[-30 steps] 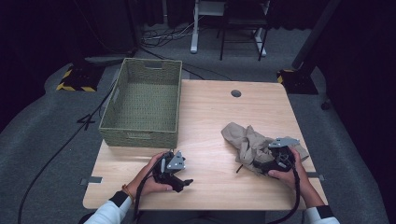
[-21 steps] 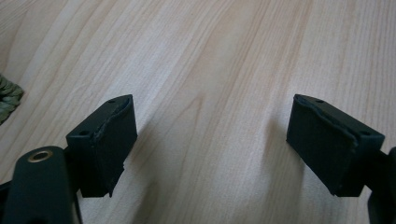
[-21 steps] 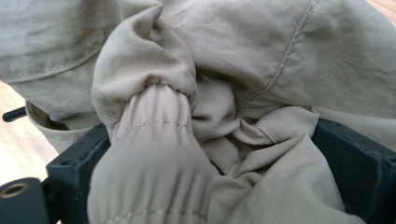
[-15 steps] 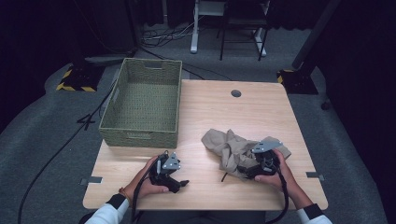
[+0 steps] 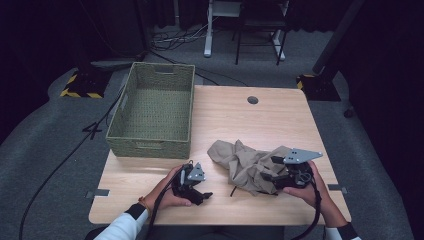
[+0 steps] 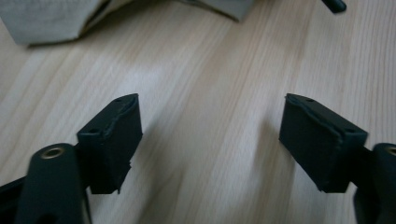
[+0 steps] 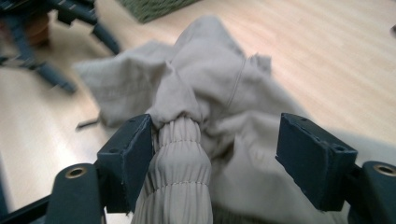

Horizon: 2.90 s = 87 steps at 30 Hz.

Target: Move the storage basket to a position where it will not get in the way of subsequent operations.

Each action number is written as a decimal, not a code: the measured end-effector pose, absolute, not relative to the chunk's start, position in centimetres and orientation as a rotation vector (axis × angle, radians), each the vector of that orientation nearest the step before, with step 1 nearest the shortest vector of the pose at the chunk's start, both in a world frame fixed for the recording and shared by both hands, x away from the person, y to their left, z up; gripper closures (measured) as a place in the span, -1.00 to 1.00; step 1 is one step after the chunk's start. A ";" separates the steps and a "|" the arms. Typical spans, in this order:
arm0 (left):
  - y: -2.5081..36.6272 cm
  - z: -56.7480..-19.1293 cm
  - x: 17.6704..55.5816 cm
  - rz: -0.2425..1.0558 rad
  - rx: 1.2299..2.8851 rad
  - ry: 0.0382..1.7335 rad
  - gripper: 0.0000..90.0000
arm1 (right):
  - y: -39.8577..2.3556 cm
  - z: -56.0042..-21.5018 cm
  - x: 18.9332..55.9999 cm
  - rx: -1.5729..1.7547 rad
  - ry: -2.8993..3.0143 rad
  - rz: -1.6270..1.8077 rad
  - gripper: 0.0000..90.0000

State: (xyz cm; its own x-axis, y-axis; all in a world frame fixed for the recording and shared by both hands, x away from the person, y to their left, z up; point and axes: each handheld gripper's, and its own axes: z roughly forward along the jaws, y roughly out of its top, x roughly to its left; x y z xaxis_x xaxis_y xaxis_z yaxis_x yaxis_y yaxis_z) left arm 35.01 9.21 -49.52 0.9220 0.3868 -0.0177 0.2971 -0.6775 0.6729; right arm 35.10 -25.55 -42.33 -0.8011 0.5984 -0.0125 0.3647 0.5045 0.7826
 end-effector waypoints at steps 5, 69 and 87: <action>7.7 -48.2 35.5 0.207 2.315 0.438 -0.51 | -26.4 -43.1 34.8 0.807 2.535 1.167 -0.25; 11.0 -47.9 32.8 0.164 2.373 0.375 0.97 | -23.6 -37.8 46.0 0.937 2.247 1.106 -0.24; 14.2 -48.3 30.2 0.134 2.381 0.459 0.96 | -29.1 -40.6 37.1 0.881 2.329 1.162 -0.40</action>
State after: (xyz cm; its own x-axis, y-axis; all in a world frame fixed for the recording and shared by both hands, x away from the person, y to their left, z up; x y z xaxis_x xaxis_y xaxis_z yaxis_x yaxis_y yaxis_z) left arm 30.15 14.23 -48.32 0.9319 0.3616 -0.0284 0.2893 -0.6938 0.6595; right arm 37.07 -29.13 -40.58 -0.7257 0.6850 -0.0644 0.3604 0.4582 0.8125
